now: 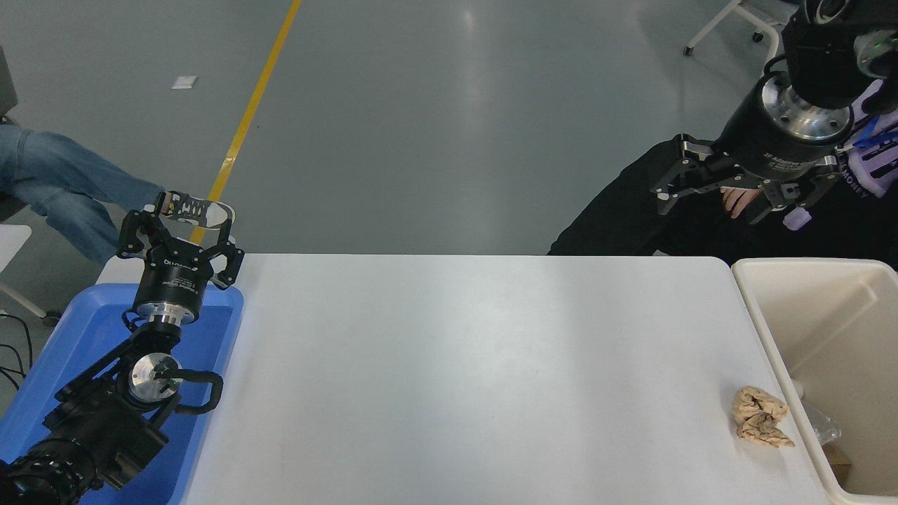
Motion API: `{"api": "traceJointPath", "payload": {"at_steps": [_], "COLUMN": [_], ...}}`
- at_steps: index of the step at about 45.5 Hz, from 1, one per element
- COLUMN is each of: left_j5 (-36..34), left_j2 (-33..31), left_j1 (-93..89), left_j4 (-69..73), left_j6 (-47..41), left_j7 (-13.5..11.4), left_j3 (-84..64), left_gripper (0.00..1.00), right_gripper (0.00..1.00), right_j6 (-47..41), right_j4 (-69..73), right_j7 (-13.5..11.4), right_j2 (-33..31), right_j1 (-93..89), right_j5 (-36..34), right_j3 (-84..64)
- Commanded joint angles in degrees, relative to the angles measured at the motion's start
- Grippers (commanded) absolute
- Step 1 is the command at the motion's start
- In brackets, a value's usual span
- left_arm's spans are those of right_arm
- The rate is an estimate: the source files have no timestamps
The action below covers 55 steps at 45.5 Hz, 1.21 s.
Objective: Pick up paper ball place in dustbin
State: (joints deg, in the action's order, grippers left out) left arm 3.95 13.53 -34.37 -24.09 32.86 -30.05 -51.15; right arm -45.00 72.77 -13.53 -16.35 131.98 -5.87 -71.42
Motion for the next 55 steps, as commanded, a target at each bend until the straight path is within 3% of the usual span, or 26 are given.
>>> {"api": "traceJointPath", "payload": {"at_steps": [1, 40, 55], "left_j5": [0.0, 0.0, 0.0], "left_j2": [0.0, 0.0, 0.0], "left_j1": [0.0, 0.0, 0.0], "left_j4": [0.0, 0.0, 0.0], "left_j6": [-0.08, -0.08, -0.08], "left_j7": [-0.01, -0.1, -0.1], "left_j3": [0.09, 0.09, 0.09], "left_gripper": [0.99, 0.99, 0.99], "right_gripper": [1.0, 1.0, 1.0], "right_j6": [0.0, 0.0, 0.0], "right_j4": [0.0, 0.09, 0.09], "right_j7": [0.0, 0.0, -0.09], "right_j2": [0.0, -1.14, -4.39], "right_j1": [-0.14, -2.43, -16.13], "right_j5": [-0.02, -3.45, -3.97], "right_j3": [-0.04, -1.71, -1.01]}}
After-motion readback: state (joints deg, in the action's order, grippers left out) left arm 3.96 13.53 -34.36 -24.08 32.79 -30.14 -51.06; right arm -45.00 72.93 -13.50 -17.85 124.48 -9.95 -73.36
